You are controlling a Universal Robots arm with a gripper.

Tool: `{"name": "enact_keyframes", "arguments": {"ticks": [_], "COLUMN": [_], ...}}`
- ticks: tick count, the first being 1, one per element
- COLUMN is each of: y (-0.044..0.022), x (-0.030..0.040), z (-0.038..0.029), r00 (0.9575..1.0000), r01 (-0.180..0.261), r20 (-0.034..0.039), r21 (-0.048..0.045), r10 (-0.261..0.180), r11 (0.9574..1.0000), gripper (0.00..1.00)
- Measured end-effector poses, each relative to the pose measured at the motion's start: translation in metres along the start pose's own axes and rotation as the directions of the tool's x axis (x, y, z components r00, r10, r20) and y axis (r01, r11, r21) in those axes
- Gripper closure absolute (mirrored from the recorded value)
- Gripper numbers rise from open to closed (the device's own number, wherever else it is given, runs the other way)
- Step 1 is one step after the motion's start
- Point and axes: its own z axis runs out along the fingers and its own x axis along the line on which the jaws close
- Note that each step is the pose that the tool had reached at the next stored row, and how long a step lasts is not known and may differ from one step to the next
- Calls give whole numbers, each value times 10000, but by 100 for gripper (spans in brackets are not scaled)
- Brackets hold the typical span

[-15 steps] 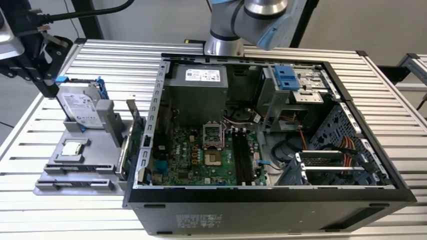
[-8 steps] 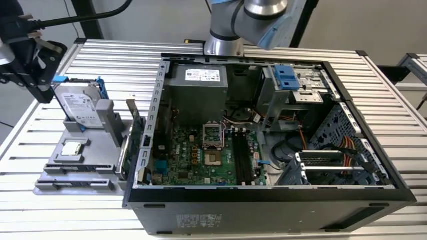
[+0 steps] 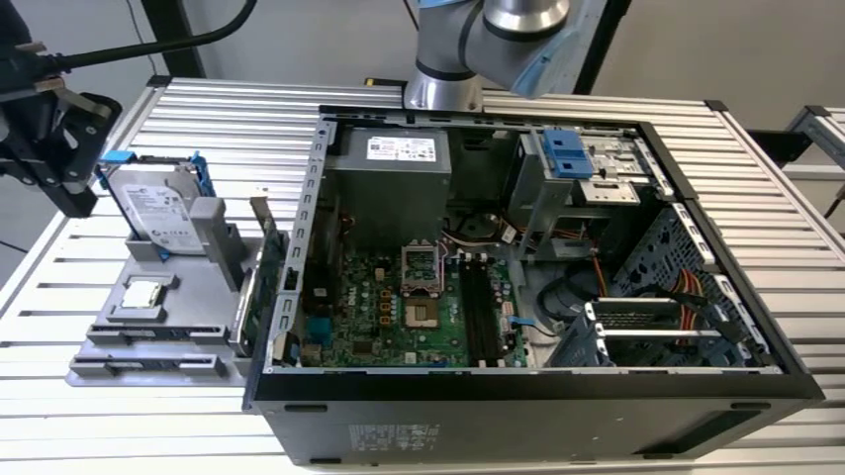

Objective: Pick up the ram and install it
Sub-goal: 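Reach for the ram, then pick up the ram and move it above insertion slot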

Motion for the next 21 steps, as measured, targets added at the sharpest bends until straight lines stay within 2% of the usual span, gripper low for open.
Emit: {"name": "enact_keyframes", "arguments": {"ticks": [12, 21], "y": [-181, -190], "x": [35, 39], "z": [-7, -8], "r00": [10000, 10000], "r01": [0, -2], "r20": [1, -20], "r21": [0, 0], "r10": [0, 2], "r11": [10000, 10000], "gripper": [100, 100]}}
